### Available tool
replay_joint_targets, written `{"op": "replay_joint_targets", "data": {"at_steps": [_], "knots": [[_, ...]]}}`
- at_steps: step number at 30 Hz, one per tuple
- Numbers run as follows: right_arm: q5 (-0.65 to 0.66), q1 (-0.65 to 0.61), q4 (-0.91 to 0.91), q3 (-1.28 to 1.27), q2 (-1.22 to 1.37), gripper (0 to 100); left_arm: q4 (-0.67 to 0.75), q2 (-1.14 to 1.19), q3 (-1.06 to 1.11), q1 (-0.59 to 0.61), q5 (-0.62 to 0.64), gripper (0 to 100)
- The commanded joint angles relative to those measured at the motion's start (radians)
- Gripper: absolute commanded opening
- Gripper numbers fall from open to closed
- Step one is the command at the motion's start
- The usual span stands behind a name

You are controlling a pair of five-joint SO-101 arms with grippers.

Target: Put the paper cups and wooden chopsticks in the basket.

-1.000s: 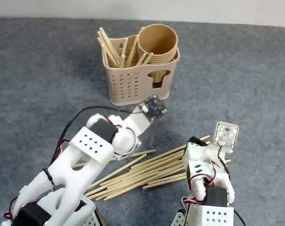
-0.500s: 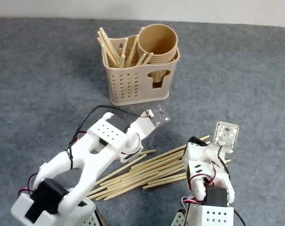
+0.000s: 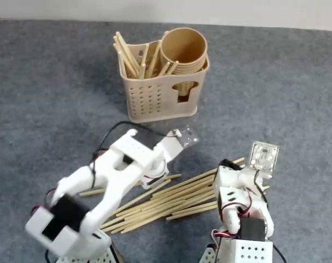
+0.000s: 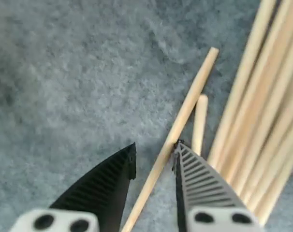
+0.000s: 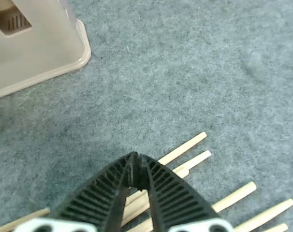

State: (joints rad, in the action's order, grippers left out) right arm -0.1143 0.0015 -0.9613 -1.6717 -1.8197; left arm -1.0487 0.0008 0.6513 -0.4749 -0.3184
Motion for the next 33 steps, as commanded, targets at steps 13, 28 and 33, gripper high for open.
{"op": "replay_joint_targets", "data": {"at_steps": [13,28,33], "knots": [[0.008,0.013,0.019,-0.137,-0.016,0.5,-0.012,0.079,-0.133,0.027,-0.008,1],[0.008,0.013,0.019,-0.137,-0.016,0.5,-0.049,-0.314,-0.038,0.104,-0.003,1],[0.008,0.013,0.019,-0.137,-0.016,0.5,-0.048,-0.458,0.01,0.104,-0.002,1]]}}
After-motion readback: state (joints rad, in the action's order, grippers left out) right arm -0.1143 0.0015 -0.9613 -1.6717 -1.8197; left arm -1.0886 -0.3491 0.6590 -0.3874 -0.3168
